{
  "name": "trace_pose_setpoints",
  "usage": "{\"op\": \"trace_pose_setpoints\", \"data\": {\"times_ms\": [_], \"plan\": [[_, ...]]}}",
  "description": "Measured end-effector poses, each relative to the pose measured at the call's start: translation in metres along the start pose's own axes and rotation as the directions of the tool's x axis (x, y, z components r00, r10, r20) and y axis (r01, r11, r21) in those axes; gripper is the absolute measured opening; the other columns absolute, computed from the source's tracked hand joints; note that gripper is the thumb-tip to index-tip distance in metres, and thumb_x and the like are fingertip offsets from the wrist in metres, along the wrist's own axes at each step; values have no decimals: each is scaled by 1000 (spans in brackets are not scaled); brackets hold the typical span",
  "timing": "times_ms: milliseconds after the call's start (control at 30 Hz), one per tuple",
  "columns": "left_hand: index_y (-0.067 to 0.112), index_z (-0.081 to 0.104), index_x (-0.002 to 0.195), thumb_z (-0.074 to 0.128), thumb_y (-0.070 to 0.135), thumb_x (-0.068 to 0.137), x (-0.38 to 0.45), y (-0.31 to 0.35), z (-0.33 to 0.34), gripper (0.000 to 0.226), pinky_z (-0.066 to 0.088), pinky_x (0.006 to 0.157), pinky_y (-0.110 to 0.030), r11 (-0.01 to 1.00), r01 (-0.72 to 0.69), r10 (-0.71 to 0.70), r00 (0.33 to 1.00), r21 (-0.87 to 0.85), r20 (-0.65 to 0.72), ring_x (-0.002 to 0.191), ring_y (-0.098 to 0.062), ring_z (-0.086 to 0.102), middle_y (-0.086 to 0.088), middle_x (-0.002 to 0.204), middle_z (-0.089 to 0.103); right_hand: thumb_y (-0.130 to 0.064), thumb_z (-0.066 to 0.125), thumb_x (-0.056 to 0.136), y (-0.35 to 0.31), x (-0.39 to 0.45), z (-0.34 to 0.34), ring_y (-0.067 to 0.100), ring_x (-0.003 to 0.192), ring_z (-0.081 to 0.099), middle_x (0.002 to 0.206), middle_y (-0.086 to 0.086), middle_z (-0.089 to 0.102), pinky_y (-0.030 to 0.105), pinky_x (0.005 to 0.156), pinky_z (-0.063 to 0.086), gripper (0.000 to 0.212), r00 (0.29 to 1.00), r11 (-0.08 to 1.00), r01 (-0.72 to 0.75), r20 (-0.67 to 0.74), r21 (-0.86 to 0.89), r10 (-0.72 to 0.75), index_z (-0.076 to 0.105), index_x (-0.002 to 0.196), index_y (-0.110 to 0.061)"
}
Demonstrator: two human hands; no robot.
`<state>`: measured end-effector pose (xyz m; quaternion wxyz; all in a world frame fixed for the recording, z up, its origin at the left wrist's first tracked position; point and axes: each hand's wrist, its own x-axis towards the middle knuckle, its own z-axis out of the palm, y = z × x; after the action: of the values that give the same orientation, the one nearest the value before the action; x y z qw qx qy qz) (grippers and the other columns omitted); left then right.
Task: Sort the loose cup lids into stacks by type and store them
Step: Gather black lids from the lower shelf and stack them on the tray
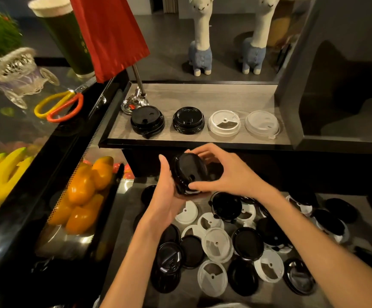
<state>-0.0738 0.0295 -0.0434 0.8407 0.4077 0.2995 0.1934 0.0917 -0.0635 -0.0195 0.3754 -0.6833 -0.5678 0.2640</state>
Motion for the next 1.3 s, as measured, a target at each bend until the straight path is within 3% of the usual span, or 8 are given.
{"op": "trace_pose_setpoints", "data": {"times_ms": [167, 267, 400, 667, 833, 1033, 1167, 1300], "plan": [[21, 64, 127, 24, 55, 108, 5, 39, -11, 56, 54, 102, -41, 925, -256, 329, 909, 282, -255, 115, -21, 69, -4, 119, 74, -45, 88, 76, -23, 69, -28, 7, 117, 63, 130, -10, 64, 32, 104, 54, 74, 996, 991, 65, 75, -114, -57, 54, 140, -32], [14, 66, 125, 37, 39, 110, 18, 60, -28, 41, 51, 108, -40, 869, -332, 464, 802, 367, -375, 116, -19, 67, -8, 123, 70, -47, 86, 79, -35, 120, -37, 13, 121, 58, 135, -2, 60, 37, 105, 52, 73, 991, 961, 109, 108, -254, -84, 55, 141, -26], [16, 63, 131, 44, 32, 108, 35, 80, -45, 34, 43, 115, -36, 832, -351, 529, 735, 430, -424, 123, -8, 60, 0, 132, 64, -49, 84, 81, -49, 176, -39, 15, 130, 53, 143, 2, 56, 37, 108, 48, 74, 985, 926, 147, 137, -347, -105, 54, 143, -25], [19, 57, 139, 44, 34, 108, 48, 87, -57, 37, 38, 120, -34, 847, -355, 501, 782, 395, -371, 131, -9, 55, 2, 138, 61, -47, 84, 82, -52, 220, -31, 14, 123, 53, 144, 0, 57, 26, 96, 44, 78, 974, 911, 149, 217, -384, -67, 50, 148, -22], [17, 55, 142, 44, 34, 109, 51, 88, -59, 39, 40, 119, -33, 859, -340, 483, 786, 383, -385, 134, -11, 53, 0, 143, 58, -49, 82, 83, -50, 227, -28, 15, 129, 54, 145, 0, 56, 29, 104, 46, 77, 964, 898, 161, 261, -410, -53, 51, 148, -22], [16, 52, 145, 41, 33, 110, 51, 89, -61, 40, 41, 118, -31, 857, -333, 483, 785, 392, -388, 134, -10, 54, 1, 143, 59, -48, 81, 85, -49, 234, -27, 5, 116, 51, 145, -1, 54, 7, 83, 41, 77, 955, 907, 171, 291, -385, -57, 49, 150, -22], [16, 53, 144, 40, 33, 110, 52, 89, -63, 40, 41, 118, -32, 857, -330, 480, 791, 397, -380, 134, -10, 54, 1, 144, 58, -49, 83, 82, -51, 237, -19, 12, 128, 52, 147, -1, 54, 24, 102, 45, 79, 940, 874, 208, 337, -439, -54, 50, 149, -23], [16, 51, 147, 41, 34, 110, 54, 86, -67, 43, 41, 118, -33, 852, -320, 480, 793, 413, -375, 135, -11, 53, -1, 149, 54, -55, 82, 80, -46, 237, -12, 17, 134, 52, 147, 1, 55, 29, 107, 45, 83, 941, 856, 223, 331, -468, -64, 50, 149, -22]]}}
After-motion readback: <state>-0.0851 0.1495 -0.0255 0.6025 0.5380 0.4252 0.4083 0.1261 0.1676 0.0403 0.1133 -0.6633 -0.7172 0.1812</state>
